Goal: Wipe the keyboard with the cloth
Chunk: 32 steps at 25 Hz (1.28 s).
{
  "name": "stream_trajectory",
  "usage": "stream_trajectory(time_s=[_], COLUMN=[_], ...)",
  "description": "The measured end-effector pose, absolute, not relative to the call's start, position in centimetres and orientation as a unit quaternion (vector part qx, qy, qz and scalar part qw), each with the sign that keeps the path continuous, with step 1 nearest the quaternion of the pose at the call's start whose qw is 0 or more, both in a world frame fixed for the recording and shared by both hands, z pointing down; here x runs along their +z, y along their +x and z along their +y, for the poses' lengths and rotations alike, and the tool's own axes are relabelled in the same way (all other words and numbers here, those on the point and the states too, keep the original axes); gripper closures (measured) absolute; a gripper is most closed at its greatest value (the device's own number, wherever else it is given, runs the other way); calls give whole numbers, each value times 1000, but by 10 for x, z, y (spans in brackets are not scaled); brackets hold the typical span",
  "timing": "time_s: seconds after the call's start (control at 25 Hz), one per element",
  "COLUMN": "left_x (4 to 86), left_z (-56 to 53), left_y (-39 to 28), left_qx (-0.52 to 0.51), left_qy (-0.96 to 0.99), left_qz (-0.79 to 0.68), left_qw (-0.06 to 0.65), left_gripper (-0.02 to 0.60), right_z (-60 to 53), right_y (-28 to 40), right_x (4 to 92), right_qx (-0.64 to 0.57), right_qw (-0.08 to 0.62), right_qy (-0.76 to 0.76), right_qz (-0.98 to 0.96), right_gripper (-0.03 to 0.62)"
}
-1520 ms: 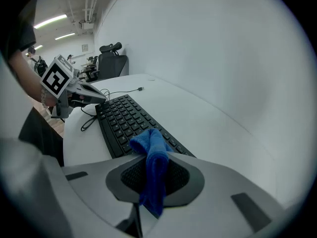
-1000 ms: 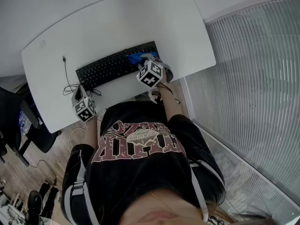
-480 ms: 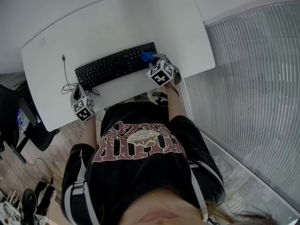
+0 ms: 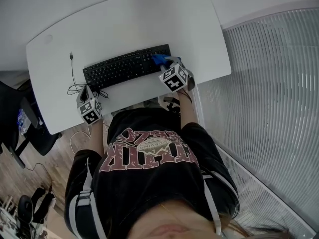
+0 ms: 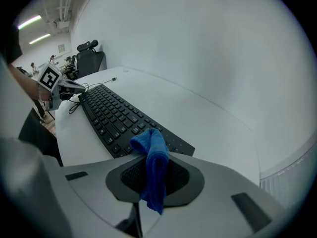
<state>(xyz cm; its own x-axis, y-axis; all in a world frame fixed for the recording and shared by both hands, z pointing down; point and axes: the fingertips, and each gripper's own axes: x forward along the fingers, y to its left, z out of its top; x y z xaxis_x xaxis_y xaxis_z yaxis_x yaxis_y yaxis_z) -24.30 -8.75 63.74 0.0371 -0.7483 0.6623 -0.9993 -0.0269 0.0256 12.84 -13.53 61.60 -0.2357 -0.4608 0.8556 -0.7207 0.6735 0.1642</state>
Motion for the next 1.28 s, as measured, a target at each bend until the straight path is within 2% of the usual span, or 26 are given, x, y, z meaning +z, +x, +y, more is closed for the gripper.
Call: stream_trajectory(time_s=[0.88, 1.28], left_x=[643, 644], left_z=[-76, -72], left_y=[-253, -255], left_qx=[254, 256], left_qy=[722, 744], left_qz=[-589, -557], left_qw=[258, 266], left_gripper=[552, 552], right_z=[-88, -64], right_y=[-183, -235], right_x=[582, 612], right_qx=[55, 10], right_qw=[383, 424], right_qy=[117, 58], right_qz=[-915, -904], right_gripper=[530, 530])
